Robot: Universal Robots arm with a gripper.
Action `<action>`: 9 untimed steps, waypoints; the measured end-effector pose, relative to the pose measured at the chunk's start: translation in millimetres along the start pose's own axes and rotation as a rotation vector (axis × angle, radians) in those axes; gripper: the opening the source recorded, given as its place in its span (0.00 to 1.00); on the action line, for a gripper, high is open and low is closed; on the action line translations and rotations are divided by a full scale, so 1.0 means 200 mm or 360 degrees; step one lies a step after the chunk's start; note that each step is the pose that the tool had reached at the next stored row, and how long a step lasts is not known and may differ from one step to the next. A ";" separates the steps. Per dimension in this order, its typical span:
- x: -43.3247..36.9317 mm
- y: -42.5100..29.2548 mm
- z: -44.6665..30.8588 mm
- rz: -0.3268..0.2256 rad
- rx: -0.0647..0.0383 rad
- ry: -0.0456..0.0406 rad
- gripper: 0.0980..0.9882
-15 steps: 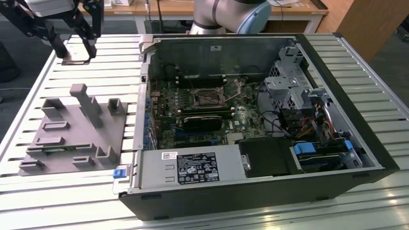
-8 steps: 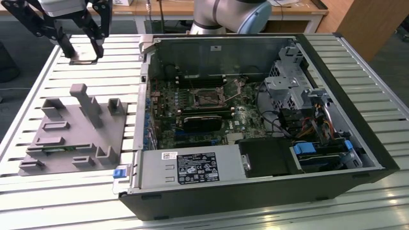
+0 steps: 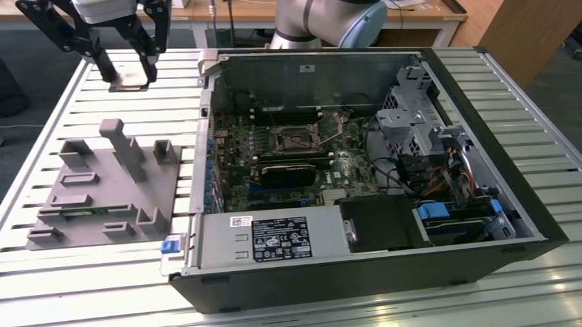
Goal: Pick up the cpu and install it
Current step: 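Pick up the cpu and move it towards the insertion slot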
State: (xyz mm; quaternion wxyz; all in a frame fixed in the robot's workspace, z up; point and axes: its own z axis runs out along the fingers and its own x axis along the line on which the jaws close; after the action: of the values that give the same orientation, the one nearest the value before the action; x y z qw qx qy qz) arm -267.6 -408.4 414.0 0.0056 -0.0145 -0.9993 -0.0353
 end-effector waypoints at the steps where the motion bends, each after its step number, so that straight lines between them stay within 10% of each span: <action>1: -0.007 0.000 0.000 0.0000 0.0000 0.0000 0.49; 9: -0.061 0.002 0.000 0.0000 0.0000 0.0000 0.49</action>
State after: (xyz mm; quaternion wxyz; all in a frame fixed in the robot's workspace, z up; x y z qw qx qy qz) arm -255.4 -408.4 414.0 0.0055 -0.0145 -0.9993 -0.0353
